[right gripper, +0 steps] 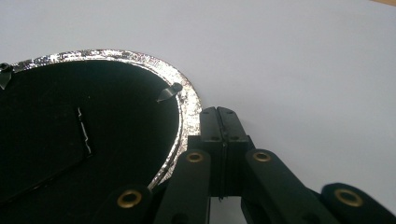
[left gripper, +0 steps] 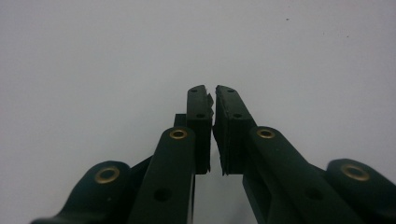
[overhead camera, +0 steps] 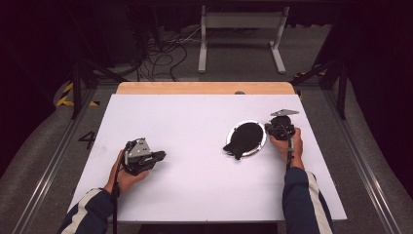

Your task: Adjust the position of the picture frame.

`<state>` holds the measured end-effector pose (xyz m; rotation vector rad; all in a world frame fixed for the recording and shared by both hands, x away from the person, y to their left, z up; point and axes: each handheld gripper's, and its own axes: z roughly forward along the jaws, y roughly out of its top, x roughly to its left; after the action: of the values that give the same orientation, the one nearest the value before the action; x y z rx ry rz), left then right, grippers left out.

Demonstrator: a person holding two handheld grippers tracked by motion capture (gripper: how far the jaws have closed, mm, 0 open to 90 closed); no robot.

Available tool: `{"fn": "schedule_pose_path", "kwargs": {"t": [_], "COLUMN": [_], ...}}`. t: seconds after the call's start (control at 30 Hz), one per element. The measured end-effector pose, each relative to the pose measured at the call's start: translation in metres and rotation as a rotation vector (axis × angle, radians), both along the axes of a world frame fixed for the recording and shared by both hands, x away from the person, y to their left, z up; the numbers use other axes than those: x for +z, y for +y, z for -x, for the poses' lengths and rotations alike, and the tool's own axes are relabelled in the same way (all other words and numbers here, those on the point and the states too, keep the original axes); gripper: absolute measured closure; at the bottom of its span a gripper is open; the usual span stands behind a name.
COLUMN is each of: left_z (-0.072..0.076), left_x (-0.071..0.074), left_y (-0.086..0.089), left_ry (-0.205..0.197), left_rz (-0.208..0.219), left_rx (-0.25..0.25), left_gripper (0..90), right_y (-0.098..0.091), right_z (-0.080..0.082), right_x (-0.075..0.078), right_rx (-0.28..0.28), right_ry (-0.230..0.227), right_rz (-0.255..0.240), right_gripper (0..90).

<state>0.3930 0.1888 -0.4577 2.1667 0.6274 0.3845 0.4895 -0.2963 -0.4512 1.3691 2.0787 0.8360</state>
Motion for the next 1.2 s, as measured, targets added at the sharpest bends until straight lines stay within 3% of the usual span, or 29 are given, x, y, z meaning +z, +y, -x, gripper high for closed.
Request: {"fn": "schedule_pose_path", "kwargs": {"t": [0.23, 0.43, 0.53, 0.8, 0.93, 1.2], "left_z": [-0.006, -0.014, -0.018, -0.028, -0.033, -0.043], "left_x": [-0.004, 0.0, 0.0, 0.003, 0.0, -0.001], "left_y": [-0.013, -0.025, -0.033, -0.05, -0.058, -0.077], "left_ry": [0.008, 0.01, 0.0, 0.02, 0.028, 0.048], "left_rz": [-0.03, -0.006, -0.008, 0.006, -0.008, 0.002], "left_rx": [-0.023, -0.028, -0.033, -0.031, -0.028, -0.015], "left_gripper": [84.3, 84.0, 83.9, 83.6, 83.3, 82.9], "right_y": [0.01, 0.024, 0.027, 0.038, 0.043, 0.061], "right_z": [0.0, 0.001, 0.004, 0.011, 0.019, 0.035], "right_x": [-0.001, -0.001, -0.002, -0.003, -0.006, -0.006], "right_rx": [0.029, 0.084, 0.094, 0.153, 0.166, 0.226], "right_ry": [-0.002, 0.004, 0.004, 0.015, 0.01, 0.01], "right_rz": [-0.018, -0.006, -0.025, -0.054, -0.097, -0.085], "right_gripper": [90.0, 90.0, 90.0, 90.0, 90.0, 90.0]}}
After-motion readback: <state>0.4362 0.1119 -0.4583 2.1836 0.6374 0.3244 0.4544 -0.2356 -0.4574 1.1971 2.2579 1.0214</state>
